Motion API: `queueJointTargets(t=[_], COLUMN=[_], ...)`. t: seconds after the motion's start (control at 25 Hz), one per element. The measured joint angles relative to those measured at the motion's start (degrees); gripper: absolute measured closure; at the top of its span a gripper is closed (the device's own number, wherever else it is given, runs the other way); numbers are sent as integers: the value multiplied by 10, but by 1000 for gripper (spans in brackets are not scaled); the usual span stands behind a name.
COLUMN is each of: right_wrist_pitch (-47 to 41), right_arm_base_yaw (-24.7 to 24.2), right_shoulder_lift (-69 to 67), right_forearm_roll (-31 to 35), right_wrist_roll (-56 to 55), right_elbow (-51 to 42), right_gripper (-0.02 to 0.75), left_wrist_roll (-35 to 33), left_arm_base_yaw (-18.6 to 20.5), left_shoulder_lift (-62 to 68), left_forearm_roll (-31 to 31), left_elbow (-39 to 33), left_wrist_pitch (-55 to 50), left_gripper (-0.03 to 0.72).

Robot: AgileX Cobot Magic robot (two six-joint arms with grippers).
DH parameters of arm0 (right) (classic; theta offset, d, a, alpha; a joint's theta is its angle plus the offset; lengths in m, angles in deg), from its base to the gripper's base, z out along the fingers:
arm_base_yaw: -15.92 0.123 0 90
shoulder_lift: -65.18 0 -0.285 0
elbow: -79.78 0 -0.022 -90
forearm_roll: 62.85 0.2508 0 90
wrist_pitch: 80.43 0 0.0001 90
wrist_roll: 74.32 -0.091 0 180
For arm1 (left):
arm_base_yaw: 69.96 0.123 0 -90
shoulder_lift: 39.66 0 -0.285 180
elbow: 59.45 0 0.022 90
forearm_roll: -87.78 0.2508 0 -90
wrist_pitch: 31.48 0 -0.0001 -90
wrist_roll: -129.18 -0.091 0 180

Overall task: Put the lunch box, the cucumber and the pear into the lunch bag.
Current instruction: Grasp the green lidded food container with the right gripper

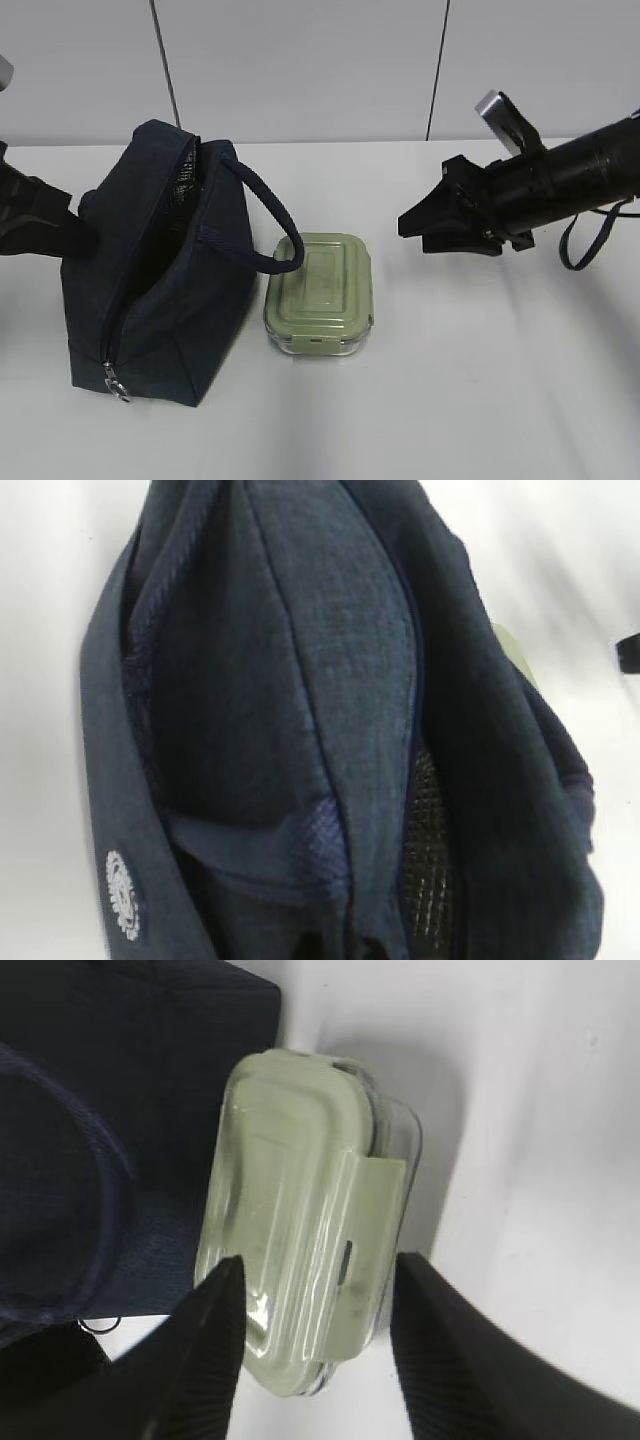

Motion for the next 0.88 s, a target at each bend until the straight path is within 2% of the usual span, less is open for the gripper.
queueJointTargets(t=[0.2,0.28,0.56,0.88], right_wrist_pitch=[-34,-47,-54,-74], right_arm_base_yaw=[-1,-1,-1,7], right_shoulder_lift=[-85,-108,-130,-152], right_forearm_roll=[80,99,124,153], right_wrist_roll=[51,70,115,135], right_elbow=[-4,-4,-4,1], right_gripper=[360,336,144,123], left_wrist_roll=[0,0,0,0], left_arm_base_yaw=[0,0,0,0], left_shoulder_lift=[0,0,0,0], left_forearm_roll=[0,0,0,0], left_elbow=[0,0,0,0], left_wrist_pitch=[0,0,0,0], left_gripper=[685,685,685,685])
